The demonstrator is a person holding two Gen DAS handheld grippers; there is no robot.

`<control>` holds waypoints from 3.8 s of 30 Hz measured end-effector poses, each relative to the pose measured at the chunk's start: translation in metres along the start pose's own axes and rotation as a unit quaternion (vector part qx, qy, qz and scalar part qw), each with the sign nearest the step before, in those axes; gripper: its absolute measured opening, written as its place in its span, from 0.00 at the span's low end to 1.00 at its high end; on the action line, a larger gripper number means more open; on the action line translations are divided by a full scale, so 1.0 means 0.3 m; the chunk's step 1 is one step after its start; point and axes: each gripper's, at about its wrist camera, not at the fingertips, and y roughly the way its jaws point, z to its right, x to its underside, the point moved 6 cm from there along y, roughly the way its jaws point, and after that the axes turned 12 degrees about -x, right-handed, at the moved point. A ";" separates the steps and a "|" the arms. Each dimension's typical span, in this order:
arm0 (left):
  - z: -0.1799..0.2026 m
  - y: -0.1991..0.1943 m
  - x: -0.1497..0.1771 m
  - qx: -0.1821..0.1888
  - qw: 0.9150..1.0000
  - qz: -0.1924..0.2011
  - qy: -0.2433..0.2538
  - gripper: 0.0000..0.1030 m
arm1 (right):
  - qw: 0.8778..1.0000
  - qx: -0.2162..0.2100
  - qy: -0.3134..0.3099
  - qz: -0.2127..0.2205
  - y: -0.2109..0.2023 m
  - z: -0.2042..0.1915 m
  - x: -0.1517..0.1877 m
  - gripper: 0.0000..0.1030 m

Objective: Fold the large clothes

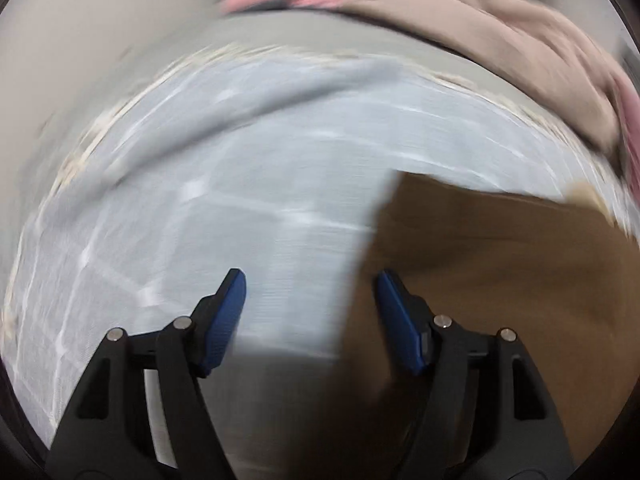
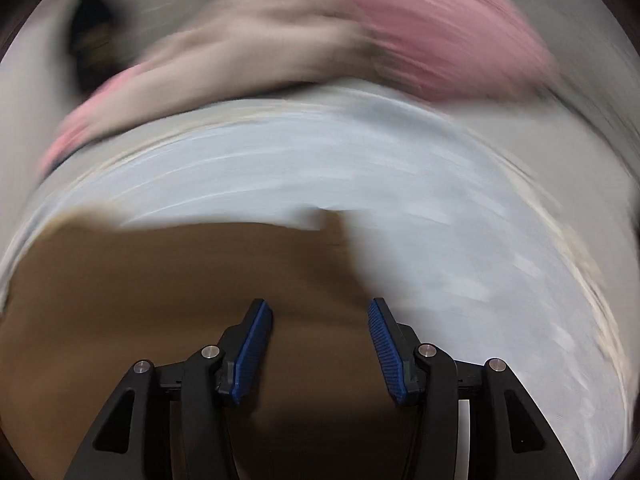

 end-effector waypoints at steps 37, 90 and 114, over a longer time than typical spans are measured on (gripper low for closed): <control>-0.160 -0.635 0.692 0.187 0.978 -0.057 -0.066 0.88 | 0.997 -0.061 -0.026 0.026 -0.651 -0.327 0.608 0.67; 0.225 -0.949 0.474 0.350 0.907 0.189 -0.142 0.22 | 0.932 -0.341 -0.043 -0.114 -0.357 -0.703 0.696 0.41; 0.922 -1.040 0.939 0.434 0.822 0.122 0.349 0.71 | 0.910 -0.362 0.199 0.023 -0.543 0.005 0.469 0.64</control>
